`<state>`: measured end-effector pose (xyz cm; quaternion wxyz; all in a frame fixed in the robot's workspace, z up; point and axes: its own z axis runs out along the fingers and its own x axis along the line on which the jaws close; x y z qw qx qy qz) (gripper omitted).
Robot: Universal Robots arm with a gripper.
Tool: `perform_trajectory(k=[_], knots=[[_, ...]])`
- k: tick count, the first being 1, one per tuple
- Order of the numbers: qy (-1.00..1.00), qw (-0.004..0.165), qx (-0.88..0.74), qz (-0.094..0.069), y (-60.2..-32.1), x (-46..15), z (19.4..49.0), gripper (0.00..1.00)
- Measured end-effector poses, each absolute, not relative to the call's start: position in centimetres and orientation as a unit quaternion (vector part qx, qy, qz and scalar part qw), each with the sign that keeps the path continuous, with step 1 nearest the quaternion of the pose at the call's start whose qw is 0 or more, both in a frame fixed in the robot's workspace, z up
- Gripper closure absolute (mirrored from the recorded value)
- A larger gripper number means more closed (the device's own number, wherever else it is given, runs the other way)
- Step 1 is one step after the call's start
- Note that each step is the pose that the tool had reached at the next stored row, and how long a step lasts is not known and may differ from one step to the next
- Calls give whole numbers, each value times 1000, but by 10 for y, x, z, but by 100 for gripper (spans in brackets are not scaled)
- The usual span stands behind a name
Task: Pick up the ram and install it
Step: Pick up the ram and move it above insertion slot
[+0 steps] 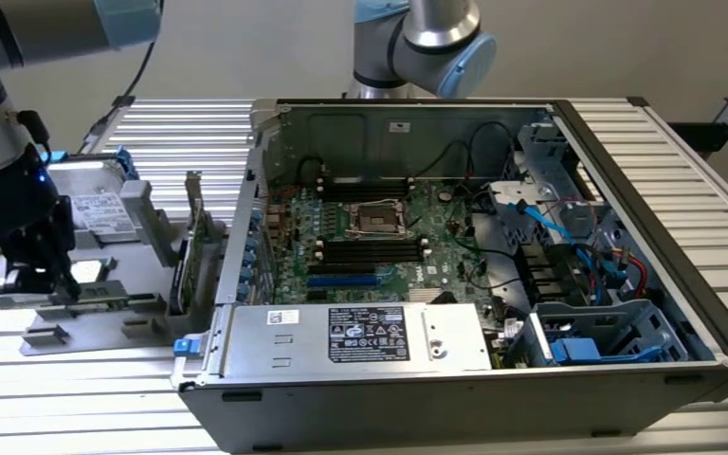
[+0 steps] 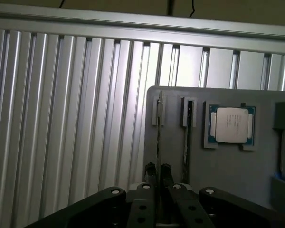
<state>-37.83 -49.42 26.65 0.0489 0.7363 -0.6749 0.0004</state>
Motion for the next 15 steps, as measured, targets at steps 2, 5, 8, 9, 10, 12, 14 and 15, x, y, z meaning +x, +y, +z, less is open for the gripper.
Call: perform_trajectory(k=[2,5,8,9,10,12,14,15], knots=[[-677,49,734,0,-494,-378,271,85],[-680,49,732,0,-494,-378,280,85],[-680,49,732,0,-493,-377,289,85],[-680,49,731,0,-493,-377,292,85],[-680,49,732,0,-492,-376,295,85],[-680,49,732,0,-492,-374,303,85],[-680,49,732,0,-492,-371,312,85],[-680,49,732,0,-491,-370,317,85]])
